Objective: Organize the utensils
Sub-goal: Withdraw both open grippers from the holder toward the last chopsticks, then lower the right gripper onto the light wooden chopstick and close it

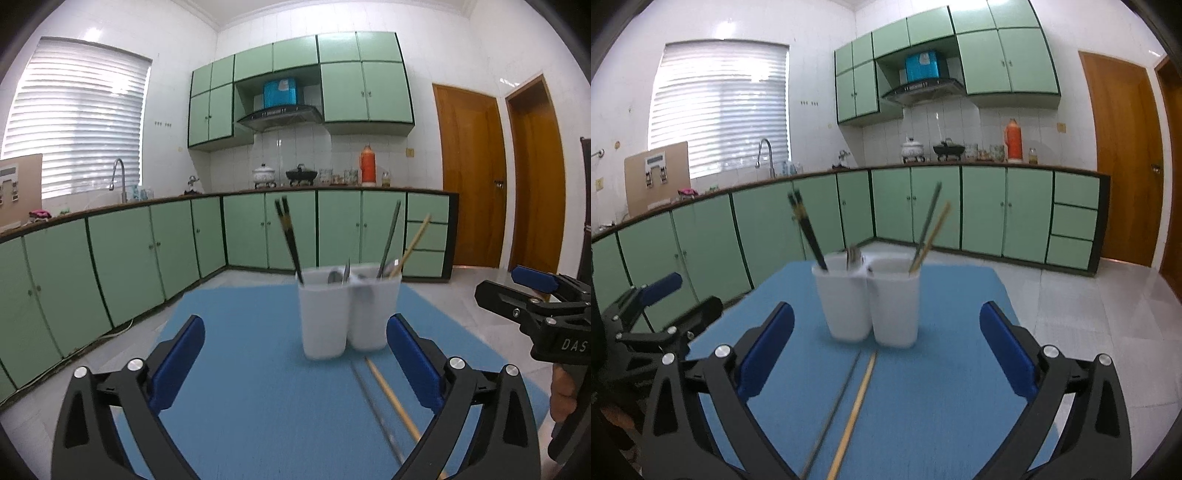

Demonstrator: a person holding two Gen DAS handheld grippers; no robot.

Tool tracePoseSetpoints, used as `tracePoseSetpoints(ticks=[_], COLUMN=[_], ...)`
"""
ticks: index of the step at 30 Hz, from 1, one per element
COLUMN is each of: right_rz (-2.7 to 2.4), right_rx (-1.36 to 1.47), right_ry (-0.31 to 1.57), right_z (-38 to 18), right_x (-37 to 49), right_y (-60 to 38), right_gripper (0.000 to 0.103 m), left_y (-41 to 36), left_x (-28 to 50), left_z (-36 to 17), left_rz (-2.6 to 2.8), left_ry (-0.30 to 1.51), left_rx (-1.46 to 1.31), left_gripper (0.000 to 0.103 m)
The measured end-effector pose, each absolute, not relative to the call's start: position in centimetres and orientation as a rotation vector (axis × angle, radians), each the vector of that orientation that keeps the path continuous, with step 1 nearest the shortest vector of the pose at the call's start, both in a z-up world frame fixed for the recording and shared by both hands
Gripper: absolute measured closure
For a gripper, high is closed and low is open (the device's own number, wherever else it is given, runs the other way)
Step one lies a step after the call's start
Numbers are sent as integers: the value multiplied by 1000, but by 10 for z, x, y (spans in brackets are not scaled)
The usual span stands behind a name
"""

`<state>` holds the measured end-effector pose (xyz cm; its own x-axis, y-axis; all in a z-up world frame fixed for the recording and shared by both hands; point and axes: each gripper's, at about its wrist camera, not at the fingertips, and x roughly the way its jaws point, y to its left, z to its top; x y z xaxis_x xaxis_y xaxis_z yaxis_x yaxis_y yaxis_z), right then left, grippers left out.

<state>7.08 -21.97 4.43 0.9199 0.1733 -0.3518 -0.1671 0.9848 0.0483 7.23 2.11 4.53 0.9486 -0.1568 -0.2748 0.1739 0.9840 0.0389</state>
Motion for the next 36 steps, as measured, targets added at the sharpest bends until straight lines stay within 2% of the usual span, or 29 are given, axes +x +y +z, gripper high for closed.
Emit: tracePoseSetpoints(ticks=[16, 30, 31, 33, 36], right_rz=[121, 111, 108, 110, 123], right_rx=[74, -4, -19, -38, -42], right_ry=[547, 528, 519, 518, 532], right_z=[-47, -75, -76, -78, -81], right_x=[24, -8, -10, -12, -12], right_y=[-203, -178, -174, -171, -169], right_gripper=[5, 7, 8, 23, 33], left_y=[36, 44, 45, 45, 44], left_x=[27, 9, 8, 7, 7], left_z=[-26, -48, -49, -50, -50], left_rz=[-123, -96, -95, -93, -93], left_ry=[417, 463, 466, 471, 476], left_rx=[73, 64, 61, 55, 52], left_gripper=[6, 6, 6, 6, 6])
